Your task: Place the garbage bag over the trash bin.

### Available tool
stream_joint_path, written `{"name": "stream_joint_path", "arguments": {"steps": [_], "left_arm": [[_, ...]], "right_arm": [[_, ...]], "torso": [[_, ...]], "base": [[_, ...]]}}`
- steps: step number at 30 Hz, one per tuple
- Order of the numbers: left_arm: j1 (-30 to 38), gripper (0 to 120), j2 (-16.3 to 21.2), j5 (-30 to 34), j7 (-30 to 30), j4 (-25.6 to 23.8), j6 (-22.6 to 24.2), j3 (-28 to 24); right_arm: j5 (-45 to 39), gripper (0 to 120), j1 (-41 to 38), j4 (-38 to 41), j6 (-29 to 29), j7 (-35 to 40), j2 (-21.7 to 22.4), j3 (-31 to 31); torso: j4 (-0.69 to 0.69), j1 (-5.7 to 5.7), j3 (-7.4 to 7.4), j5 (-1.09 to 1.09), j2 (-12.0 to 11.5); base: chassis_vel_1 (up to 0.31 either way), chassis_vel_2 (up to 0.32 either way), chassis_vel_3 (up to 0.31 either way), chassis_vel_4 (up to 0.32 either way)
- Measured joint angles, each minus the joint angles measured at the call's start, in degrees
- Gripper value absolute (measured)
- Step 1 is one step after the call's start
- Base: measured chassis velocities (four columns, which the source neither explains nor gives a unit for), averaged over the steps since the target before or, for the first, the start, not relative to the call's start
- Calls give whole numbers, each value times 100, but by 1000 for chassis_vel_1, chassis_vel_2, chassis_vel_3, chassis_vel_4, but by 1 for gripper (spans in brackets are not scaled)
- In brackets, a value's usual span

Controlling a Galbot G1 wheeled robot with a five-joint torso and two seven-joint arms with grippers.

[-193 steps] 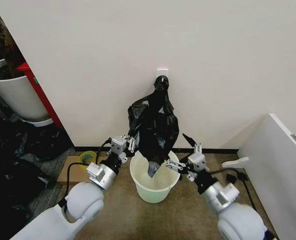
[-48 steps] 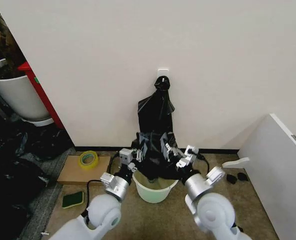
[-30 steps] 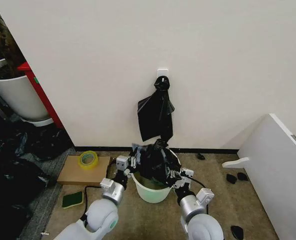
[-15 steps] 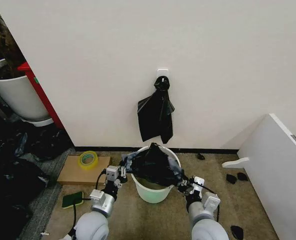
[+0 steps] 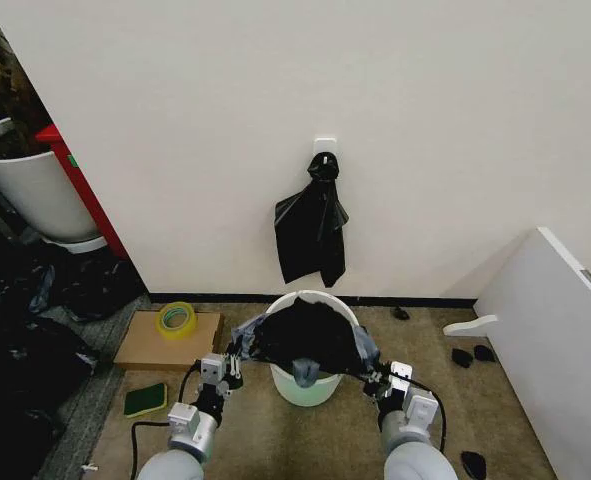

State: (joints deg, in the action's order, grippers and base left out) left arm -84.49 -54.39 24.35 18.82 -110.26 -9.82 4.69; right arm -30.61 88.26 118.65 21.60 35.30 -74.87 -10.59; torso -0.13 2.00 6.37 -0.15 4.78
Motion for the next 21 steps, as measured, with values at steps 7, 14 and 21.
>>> {"name": "stream_joint_path", "arguments": {"steps": [7, 14, 21], "left_arm": [[-117, 0, 269, -26, -47, -5, 275, 2], [128, 0, 345, -115, -107, 197, 470, -70], [707, 0, 131, -19, 51, 529, 718, -172]], "right_arm": [[16, 0, -102, -113, 676, -96, 105, 137], [88, 0, -366, -455, 782, -180, 142, 179], [77, 0, -724, -771, 697, -167, 106, 160]], "torso": [[0, 0, 0, 0, 0], [1, 0, 0, 0, 0], [0, 0, 1, 0, 0]], "base": [[0, 0, 0, 0], [0, 0, 0, 0], [0, 0, 0, 0]]}}
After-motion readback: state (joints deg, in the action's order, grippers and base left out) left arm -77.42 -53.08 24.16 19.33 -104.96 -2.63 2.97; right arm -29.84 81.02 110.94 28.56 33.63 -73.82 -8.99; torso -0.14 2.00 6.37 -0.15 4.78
